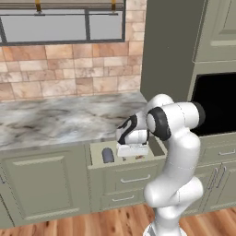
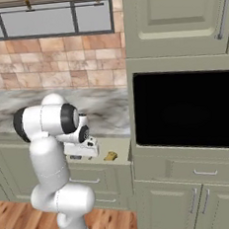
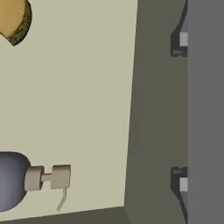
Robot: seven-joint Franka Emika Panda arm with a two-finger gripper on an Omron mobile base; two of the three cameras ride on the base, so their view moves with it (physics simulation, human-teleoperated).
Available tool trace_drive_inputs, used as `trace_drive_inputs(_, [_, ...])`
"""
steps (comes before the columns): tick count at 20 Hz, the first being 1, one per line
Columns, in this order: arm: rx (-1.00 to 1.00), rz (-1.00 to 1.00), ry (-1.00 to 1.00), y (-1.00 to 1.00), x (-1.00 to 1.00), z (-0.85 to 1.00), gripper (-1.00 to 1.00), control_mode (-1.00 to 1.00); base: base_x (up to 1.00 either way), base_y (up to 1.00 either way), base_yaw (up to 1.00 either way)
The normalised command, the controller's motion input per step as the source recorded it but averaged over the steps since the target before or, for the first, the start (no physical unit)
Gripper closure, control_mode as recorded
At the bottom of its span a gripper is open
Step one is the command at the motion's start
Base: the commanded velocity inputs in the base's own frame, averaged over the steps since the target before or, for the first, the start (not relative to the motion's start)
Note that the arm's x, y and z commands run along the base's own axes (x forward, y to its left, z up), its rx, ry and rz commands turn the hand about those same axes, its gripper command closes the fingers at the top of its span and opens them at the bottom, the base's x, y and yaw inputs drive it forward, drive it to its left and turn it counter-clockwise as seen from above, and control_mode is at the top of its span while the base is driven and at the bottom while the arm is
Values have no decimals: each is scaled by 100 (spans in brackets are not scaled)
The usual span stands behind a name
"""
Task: Restock the sink supplies by placing the sponge and soap dispenser on the counter and next to the sink. Make sure the soap dispenser is upright.
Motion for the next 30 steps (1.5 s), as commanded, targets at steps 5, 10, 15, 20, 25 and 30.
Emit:
trace_drive_inputs(5, [0,0,11,1,-15,-45,-100,-100,0,0,0])
trace_drive_inputs(10, [0,0,2,0,-68,-10,-100,-100,0,0,0])
trace_drive_inputs(15, [0,0,0,0,-89,0,-100,-100,0,0,0])
trace_drive_inputs(20, [0,0,0,0,-92,0,-100,-100,0,0,0])
trace_drive_inputs(25, [0,0,0,0,-87,0,-100,-100,0,0,0])
trace_drive_inputs(30, [0,0,0,0,-51,3,-100,-100,0,0,0])
